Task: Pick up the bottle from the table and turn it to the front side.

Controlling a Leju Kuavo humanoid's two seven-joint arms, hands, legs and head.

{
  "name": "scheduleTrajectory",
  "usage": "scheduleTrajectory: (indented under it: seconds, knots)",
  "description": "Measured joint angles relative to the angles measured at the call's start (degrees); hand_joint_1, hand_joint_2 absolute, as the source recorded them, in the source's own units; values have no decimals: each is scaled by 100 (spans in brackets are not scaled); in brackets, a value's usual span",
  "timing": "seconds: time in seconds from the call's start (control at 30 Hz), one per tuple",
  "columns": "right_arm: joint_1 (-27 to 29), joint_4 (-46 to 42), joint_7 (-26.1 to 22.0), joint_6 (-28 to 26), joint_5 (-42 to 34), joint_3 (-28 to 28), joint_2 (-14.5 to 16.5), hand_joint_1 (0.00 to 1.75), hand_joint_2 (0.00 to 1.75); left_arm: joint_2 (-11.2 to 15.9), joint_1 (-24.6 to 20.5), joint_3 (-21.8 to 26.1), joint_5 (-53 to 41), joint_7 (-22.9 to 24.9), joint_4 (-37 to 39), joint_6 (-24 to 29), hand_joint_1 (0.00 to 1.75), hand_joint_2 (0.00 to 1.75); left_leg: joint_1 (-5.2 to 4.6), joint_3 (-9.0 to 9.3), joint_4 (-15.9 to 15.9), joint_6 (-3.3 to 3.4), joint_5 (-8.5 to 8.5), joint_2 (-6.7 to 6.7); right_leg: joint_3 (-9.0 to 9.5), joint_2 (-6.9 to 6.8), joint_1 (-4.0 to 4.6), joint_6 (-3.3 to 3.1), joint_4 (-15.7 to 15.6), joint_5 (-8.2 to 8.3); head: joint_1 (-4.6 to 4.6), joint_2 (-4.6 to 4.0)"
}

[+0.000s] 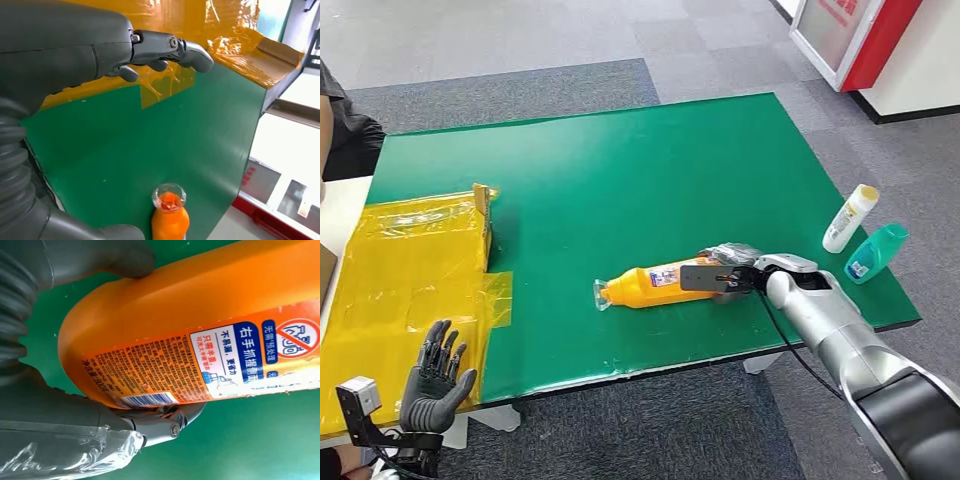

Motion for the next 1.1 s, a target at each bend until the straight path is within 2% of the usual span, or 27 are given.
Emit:
scheduleTrajectory:
  seconds: [0.2,0.33,0.43,0.57,0.7,0.9,1.1]
  knots:
    - [317,-491,14,-272,-473,75,-233,175,175,32,43,12,12,0,67,3,0,175,-1,-4,0,0,-1,-1,-1,-1,-2,1,0,-1,-1,0]
    - [1038,-1604,111,-979,-822,-130,-306,175,175,5,195,75,-39,32,-11,-1,0,175,0,-5,0,0,-10,-2,-3,0,0,-2,0,-8,-1,0]
    - [1621,-2489,106,-1329,-897,-364,-188,175,175,-69,319,151,-115,98,-161,-72,0,175,1,-7,-1,0,-17,-2,-6,-1,4,-6,1,-17,-2,0]
    - [2212,-3423,-95,-1512,-1251,-690,210,175,175,-185,420,207,-233,124,-395,-213,0,175,4,-9,-1,-1,-18,-2,-9,-1,8,-12,1,-24,-1,0]
    - [2577,-3810,-364,-1515,-1628,-905,740,175,175,-208,430,40,-382,12,-695,-366,0,175,5,-8,-1,-1,-18,-1,-9,-1,8,-14,1,-25,-1,0]
    - [2827,-3728,-717,-1683,-1447,-947,1492,175,175,-26,210,-764,-374,29,-1077,-184,0,175,4,-6,-1,-4,-15,-1,-8,-1,8,-13,1,-20,-1,0]
    - [2845,-3167,-800,-1846,-1237,-786,2070,175,175,249,-445,-1860,-252,322,-1200,-50,0,175,4,-6,-1,-8,-5,-2,-7,-1,8,-13,3,-13,-1,0]
